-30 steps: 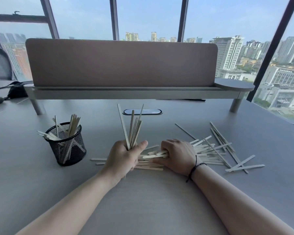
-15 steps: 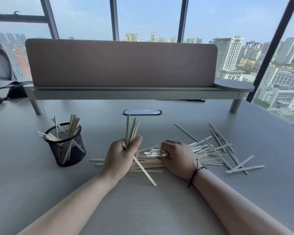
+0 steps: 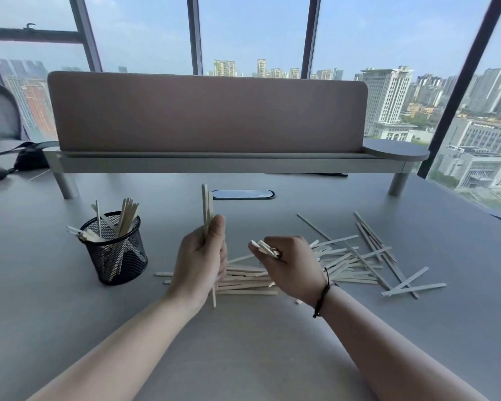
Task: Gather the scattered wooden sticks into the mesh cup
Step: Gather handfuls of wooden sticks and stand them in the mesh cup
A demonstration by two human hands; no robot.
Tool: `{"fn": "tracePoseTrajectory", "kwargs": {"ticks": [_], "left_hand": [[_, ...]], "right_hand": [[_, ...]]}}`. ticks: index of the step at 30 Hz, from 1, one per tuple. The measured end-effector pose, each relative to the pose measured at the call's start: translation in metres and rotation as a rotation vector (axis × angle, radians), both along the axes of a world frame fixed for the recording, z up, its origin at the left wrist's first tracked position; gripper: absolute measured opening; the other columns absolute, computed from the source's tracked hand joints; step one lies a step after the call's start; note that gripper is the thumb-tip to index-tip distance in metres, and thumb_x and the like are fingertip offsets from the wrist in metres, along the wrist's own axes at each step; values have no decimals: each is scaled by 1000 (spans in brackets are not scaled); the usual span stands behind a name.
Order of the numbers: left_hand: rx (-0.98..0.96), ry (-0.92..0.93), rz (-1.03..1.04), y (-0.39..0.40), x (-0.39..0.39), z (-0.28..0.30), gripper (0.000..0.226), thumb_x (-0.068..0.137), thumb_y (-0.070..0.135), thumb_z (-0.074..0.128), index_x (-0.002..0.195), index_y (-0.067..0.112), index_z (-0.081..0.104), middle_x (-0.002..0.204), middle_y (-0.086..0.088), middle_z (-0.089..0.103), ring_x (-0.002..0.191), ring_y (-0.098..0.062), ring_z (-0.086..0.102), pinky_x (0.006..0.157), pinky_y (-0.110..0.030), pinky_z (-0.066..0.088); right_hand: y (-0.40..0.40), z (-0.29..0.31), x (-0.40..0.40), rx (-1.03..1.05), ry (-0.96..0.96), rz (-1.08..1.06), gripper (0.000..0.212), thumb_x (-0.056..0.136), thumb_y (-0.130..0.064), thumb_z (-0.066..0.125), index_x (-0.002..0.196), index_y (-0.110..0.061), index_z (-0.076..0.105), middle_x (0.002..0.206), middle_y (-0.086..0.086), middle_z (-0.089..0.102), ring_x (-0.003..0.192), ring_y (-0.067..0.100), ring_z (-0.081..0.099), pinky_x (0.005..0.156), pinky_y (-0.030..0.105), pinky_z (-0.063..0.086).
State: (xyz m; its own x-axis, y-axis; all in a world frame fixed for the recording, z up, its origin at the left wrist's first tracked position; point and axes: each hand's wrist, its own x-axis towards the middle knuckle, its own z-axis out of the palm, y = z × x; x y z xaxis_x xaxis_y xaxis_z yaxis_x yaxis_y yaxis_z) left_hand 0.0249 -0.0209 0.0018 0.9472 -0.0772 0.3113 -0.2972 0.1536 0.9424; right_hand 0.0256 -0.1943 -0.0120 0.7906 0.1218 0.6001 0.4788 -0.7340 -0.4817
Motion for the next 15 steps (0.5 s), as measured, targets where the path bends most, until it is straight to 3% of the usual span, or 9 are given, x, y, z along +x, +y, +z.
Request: {"fn": "tracePoseTrajectory", "kwargs": {"ticks": [6, 10, 13, 15], "left_hand": [[126, -84, 43, -5, -5, -5, 57, 85, 62, 59, 57, 24, 27, 49, 3, 23, 45, -17, 19, 48, -30, 19], [141, -86, 67, -8, -12, -1, 69, 84, 61, 58, 57, 7, 26, 50, -16, 21, 48, -23, 22, 46, -48, 21], [143, -82, 72, -7, -16, 1, 76, 84, 58, 59, 58, -6, 27, 48, -23, 23, 46, -23, 23, 46, -47, 20], [96, -65, 54, -5, -15, 1, 72, 89, 50, 63, 58, -5, 28, 47, -15, 26, 43, -20, 24, 45, -41, 18]], "right_hand": [[11, 9, -3, 108, 102, -5, 55, 92, -44, 58, 54, -19, 26, 46, 1, 29, 49, 19, 26, 47, 34, 23], [20, 41, -7, 405, 113, -1, 58, 96, -35, 59, 54, -20, 23, 49, -8, 20, 48, 10, 18, 47, 30, 16], [24, 72, -8, 681, 143, 46, 60, 92, -42, 60, 51, -11, 28, 50, 5, 25, 48, 18, 22, 48, 39, 19], [23, 88, -12, 896, 197, 128, 59, 92, -38, 60, 45, -21, 28, 44, 2, 24, 41, 16, 20, 44, 31, 18]]}}
